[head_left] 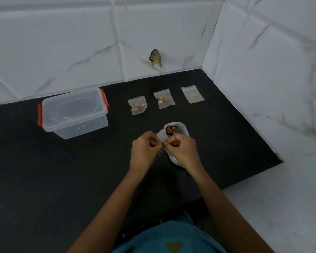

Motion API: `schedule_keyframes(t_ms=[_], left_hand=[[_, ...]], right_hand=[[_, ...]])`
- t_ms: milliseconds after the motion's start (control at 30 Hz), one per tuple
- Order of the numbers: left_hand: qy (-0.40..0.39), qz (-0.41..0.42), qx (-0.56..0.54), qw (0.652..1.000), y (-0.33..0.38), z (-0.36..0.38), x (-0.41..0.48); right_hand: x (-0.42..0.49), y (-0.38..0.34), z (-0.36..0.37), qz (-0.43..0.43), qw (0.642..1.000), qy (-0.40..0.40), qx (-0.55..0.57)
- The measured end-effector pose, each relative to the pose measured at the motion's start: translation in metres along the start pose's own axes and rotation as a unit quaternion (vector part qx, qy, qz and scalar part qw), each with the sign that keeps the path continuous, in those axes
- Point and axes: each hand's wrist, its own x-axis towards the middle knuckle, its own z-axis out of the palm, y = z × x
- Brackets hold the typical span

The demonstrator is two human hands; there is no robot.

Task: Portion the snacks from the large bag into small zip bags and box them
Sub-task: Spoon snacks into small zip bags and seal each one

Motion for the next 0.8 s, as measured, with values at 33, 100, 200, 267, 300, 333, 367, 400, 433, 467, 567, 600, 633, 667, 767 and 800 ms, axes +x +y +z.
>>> schedule_keyframes(t_ms=[33, 100, 200, 267, 300, 333, 367, 400, 433, 467, 567, 600, 633, 667, 767, 800], left_hand=[[0.01, 0.007, 0.032, 0.999, -0.001, 0.001, 0.0], [0.022, 0.012, 0.071, 0.997, -0.002, 0.0, -0.001], [0.01, 0.011, 0.095, 0.995, -0.002, -0.002, -0.001], [0.002, 0.002, 0.094, 0.996, 0.0, -0.003, -0.002], [0.004, 0.002, 0.084, 0.996, 0.001, -0.004, -0.002], [0.007, 0.003, 0.071, 0.997, 0.003, -0.004, -0.002], [0.013, 0.005, 0.058, 0.998, 0.005, -0.004, -0.003], [0.021, 0.005, 0.045, 0.999, 0.007, -0.004, -0.003], [0.029, 0.006, 0.032, 0.999, 0.008, -0.005, -0.003], [0.036, 0.01, 0.017, 0.999, 0.009, -0.006, -0.002], [0.043, 0.031, -0.023, 0.998, 0.011, -0.007, -0.001], [0.038, 0.043, -0.027, 0.998, 0.011, -0.007, -0.002], [0.029, 0.056, -0.026, 0.998, 0.011, -0.006, -0.002], [0.018, 0.073, -0.021, 0.997, 0.01, -0.006, -0.002], [-0.053, 0.139, 0.024, 0.989, 0.002, -0.008, 0.0], [-0.093, 0.146, 0.048, 0.984, -0.002, -0.009, 0.002]], right_hand=[[-0.001, -0.001, 0.001, -0.021, 0.999, 0.022, -0.034], [-0.001, -0.001, -0.002, -0.04, 0.995, 0.063, -0.072], [0.001, 0.001, -0.007, -0.035, 0.992, 0.07, -0.104], [0.0, 0.002, -0.007, -0.051, 0.989, 0.063, -0.125], [0.0, 0.001, -0.007, -0.068, 0.985, 0.061, -0.145], [0.0, 0.001, -0.007, -0.084, 0.98, 0.06, -0.169], [-0.001, 0.0, -0.007, -0.095, 0.975, 0.063, -0.19], [-0.002, 0.0, -0.008, -0.103, 0.972, 0.068, -0.199], [-0.002, 0.0, -0.008, -0.113, 0.971, 0.068, -0.201], [-0.003, 0.0, -0.009, -0.13, 0.969, 0.064, -0.198], [-0.004, 0.001, -0.007, -0.194, 0.96, 0.012, -0.202], [-0.004, 0.002, -0.007, -0.2, 0.957, -0.007, -0.208], [-0.003, 0.001, -0.008, -0.196, 0.958, -0.021, -0.208], [-0.003, 0.0, -0.009, -0.188, 0.962, -0.03, -0.197], [-0.002, -0.002, -0.012, -0.156, 0.979, -0.035, -0.125], [-0.003, -0.003, -0.014, -0.14, 0.984, -0.038, -0.106]])
